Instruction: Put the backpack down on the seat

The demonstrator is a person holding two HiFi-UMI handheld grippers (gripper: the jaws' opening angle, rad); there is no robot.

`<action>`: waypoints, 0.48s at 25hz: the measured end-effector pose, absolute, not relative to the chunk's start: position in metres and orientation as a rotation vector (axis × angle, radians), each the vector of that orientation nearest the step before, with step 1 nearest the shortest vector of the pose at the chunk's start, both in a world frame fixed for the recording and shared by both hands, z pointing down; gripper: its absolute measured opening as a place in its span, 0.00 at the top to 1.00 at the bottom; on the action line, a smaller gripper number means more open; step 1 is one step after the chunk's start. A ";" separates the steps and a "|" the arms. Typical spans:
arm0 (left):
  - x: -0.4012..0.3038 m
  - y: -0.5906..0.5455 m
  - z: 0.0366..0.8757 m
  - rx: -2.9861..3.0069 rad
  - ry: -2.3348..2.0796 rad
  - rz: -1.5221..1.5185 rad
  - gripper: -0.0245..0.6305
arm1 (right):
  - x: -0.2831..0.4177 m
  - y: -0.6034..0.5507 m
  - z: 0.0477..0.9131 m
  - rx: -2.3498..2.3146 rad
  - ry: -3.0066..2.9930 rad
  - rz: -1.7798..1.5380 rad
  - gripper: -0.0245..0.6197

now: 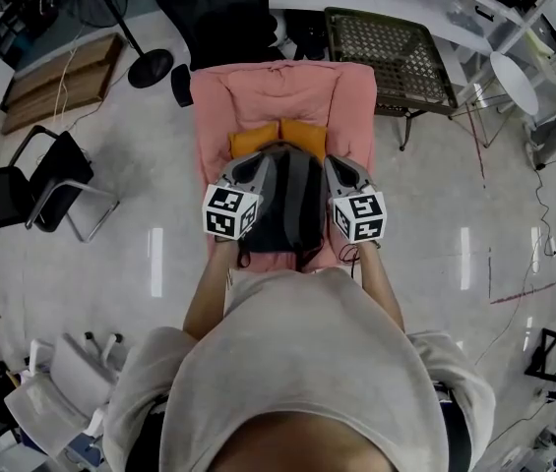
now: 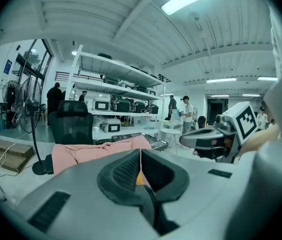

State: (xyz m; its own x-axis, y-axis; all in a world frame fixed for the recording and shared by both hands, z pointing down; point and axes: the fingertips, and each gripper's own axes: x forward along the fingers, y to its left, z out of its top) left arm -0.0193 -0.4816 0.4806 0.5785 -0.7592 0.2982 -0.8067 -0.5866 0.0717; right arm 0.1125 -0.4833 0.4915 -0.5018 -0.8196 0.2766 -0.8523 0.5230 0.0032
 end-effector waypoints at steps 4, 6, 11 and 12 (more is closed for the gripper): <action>-0.016 -0.479 0.480 2.615 -1.304 0.349 0.94 | 0.113 -0.481 0.490 1.425 -2.515 0.198 0.97; -0.014 -0.479 0.479 2.613 -1.300 0.345 0.94 | 0.115 -0.481 0.490 1.427 -2.514 0.204 0.97; -0.014 -0.478 0.480 2.608 -1.296 0.348 0.94 | 0.118 -0.478 0.492 1.432 -2.514 0.219 0.97; -0.013 -0.477 0.481 2.608 -1.296 0.349 0.94 | 0.119 -0.478 0.493 1.433 -2.512 0.222 0.97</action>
State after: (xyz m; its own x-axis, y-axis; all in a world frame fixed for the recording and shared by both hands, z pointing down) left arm -0.0132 -0.4770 0.4808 0.5857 -0.7526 0.3008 -0.8019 -0.5921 0.0800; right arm 0.1187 -0.4776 0.4927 -0.4902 -0.8251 0.2810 -0.8616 0.5075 -0.0128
